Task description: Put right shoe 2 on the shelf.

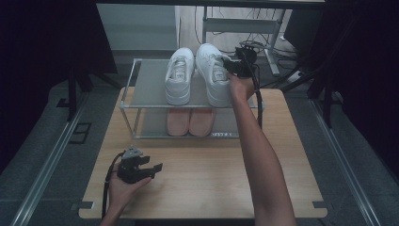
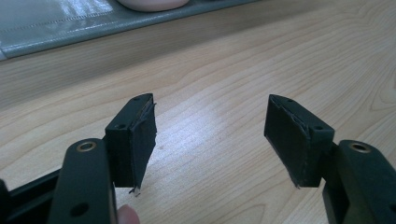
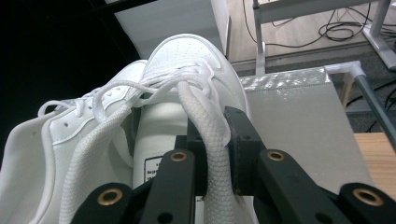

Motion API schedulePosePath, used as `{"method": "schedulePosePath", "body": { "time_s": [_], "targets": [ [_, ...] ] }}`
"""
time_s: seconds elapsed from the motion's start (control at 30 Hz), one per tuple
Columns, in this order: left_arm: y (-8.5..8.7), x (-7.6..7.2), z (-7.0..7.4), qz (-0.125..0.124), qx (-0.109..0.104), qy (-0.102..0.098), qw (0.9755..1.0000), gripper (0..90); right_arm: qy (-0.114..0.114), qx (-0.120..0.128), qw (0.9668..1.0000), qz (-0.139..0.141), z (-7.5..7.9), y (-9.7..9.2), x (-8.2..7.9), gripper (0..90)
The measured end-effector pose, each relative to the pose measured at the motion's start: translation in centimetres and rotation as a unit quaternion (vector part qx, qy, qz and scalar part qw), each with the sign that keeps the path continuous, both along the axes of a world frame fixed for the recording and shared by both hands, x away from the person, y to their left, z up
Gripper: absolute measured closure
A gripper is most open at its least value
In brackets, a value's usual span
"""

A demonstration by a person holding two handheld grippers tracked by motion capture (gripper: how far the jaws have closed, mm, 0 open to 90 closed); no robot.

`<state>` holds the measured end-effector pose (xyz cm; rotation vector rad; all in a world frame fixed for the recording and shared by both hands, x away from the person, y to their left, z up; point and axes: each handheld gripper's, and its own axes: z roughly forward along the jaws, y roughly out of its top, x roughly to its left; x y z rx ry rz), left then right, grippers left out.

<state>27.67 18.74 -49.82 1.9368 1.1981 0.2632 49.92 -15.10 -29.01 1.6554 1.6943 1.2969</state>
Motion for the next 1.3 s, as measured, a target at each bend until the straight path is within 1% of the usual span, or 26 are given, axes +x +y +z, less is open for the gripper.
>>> {"method": "schedulePosePath", "body": {
  "time_s": [0.1,0.17,0.33,0.47,0.5,0.57,0.6,0.67,0.7,0.73,0.8,0.87,0.97,1.07,1.13,1.3],
  "targets": [
    [0.1,0.0,0.0,0.002,-0.001,0.0,1.0,34.5,0.009,0.005,0.9999,-0.007,-0.1,0.5,0.6,81.3],
    [0.1,0.0,0.0,0.001,0.0,0.0,1.0,34.5,0.017,0.003,0.9998,-0.013,-0.3,0.8,1.2,81.1],
    [0.3,0.0,0.0,0.003,0.001,-0.002,1.0,34.5,0.023,-0.007,0.9995,-0.022,-0.7,1.4,2.1,80.4],
    [0.5,0.0,0.0,0.006,0.0,-0.001,1.0,34.5,0.029,-0.006,0.9992,-0.026,-1.1,1.6,2.5,78.0],
    [0.5,0.0,0.0,0.006,0.0,-0.001,1.0,34.5,0.031,-0.004,0.9992,-0.025,-1.3,1.6,2.6,76.9],
    [0.5,0.0,0.0,0.006,0.001,-0.001,1.0,34.5,0.034,-0.013,0.9992,-0.015,-1.6,1.7,2.8,73.9],
    [0.4,0.0,0.0,0.006,0.002,-0.001,1.0,34.5,0.031,-0.012,0.9993,-0.013,-1.5,1.6,2.8,72.1],
    [0.4,0.0,-0.1,0.004,0.003,0.0,1.0,34.5,0.029,-0.009,0.9995,-0.001,-1.4,1.5,2.8,66.3],
    [0.3,-0.1,-0.1,0.004,0.003,0.0,1.0,34.4,0.025,-0.002,0.9997,0.005,-1.3,1.4,2.7,62.7],
    [0.3,-0.1,-0.1,0.003,0.003,0.0,1.0,34.5,0.017,0.006,0.9998,0.006,-1.1,1.4,2.5,61.7],
    [0.3,-0.1,0.0,0.003,0.004,0.0,1.0,34.5,0.007,0.012,0.9998,0.016,-0.5,1.2,2.2,60.1],
    [0.2,-0.1,-0.1,0.003,0.004,-0.001,1.0,34.5,-0.001,0.009,0.9997,0.022,0.0,0.9,1.8,59.7],
    [0.1,-0.1,-0.1,0.002,0.006,0.001,1.0,34.4,-0.004,0.004,0.9995,0.029,0.3,0.5,1.2,59.8],
    [-0.1,-0.1,-0.2,0.0,0.008,0.002,1.0,34.4,-0.011,0.005,0.9993,0.036,0.4,0.1,0.6,61.1],
    [-0.3,-0.1,-0.2,-0.003,0.01,0.004,0.9999,34.4,-0.015,0.003,0.999,0.042,0.4,-0.2,0.1,63.1],
    [-0.5,-0.1,-0.3,-0.004,0.011,0.006,0.9999,34.3,-0.029,0.006,0.9979,0.058,0.4,-1.0,-1.2,68.6]
  ]
}}
